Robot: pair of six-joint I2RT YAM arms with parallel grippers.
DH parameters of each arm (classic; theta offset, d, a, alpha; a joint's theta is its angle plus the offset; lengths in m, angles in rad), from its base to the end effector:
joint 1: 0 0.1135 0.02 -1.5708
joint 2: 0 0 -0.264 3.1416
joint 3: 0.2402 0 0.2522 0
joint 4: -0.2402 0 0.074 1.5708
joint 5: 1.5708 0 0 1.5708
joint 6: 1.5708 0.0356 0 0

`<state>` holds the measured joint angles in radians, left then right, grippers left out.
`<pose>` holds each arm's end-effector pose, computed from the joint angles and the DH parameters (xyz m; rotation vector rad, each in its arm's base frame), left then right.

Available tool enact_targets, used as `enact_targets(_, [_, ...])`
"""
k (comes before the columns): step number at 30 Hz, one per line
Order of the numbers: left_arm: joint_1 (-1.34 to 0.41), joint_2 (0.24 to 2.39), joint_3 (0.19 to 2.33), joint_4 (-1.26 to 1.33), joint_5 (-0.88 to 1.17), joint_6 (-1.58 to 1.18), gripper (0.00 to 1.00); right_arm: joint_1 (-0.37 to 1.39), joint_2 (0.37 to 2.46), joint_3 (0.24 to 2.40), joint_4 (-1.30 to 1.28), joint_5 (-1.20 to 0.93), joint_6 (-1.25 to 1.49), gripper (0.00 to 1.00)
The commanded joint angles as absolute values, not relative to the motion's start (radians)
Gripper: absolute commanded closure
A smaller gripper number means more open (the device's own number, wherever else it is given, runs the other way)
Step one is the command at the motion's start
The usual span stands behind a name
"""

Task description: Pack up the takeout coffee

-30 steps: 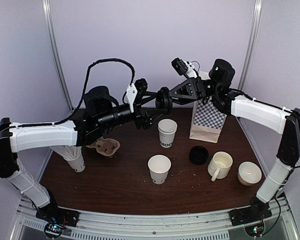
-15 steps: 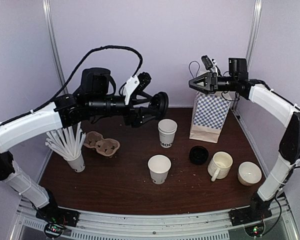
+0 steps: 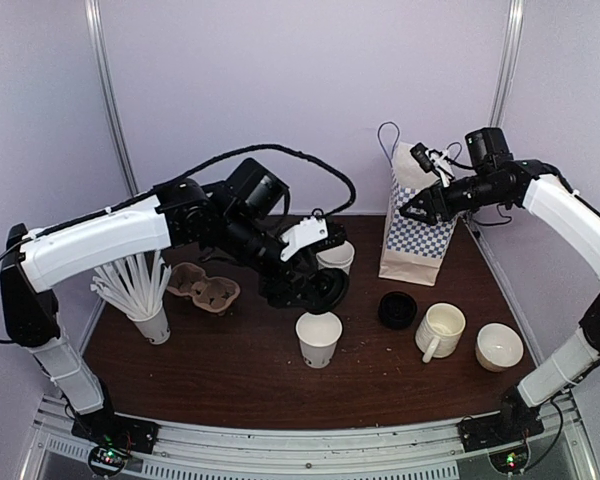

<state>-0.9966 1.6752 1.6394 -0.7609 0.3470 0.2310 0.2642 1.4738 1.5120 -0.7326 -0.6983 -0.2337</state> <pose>0.1906 -0.3169 0.3504 1.5474 1.8936 -0.7680 0.2978 0.1043 0.3808 -0.8887 2.0013 0.8012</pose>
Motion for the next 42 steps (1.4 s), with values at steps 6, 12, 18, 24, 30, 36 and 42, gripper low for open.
enact_targets(6, [-1.044,1.798,1.737,-0.926,0.255,0.29,0.3,0.267,1.426,1.48,-0.782,-0.656,-0.308,0.37])
enact_targets(12, [-1.055,1.874,1.801,-1.007,0.17,0.297,0.3,0.267,1.418,1.462,-0.775,-0.675,-0.305,0.37])
enact_targets(18, [-1.072,1.908,1.816,-1.017,0.124,0.305,0.3,0.267,1.415,1.457,-0.776,-0.679,-0.304,0.37])
enact_targets(24, [-1.077,1.942,1.851,-1.046,0.072,0.305,0.3,0.268,1.419,1.454,-0.772,-0.69,-0.3,0.37])
enact_targets(30, [-1.081,1.961,1.863,-1.046,0.069,0.31,0.29,0.268,1.423,1.451,-0.77,-0.702,-0.3,0.36])
enact_targets(36, [-1.087,1.982,1.871,-1.062,0.052,0.317,0.29,0.27,1.426,1.452,-0.775,-0.707,-0.3,0.36])
enact_targets(42, [-1.09,1.996,1.878,-1.063,0.058,0.316,0.29,0.271,1.431,1.45,-0.774,-0.714,-0.304,0.36])
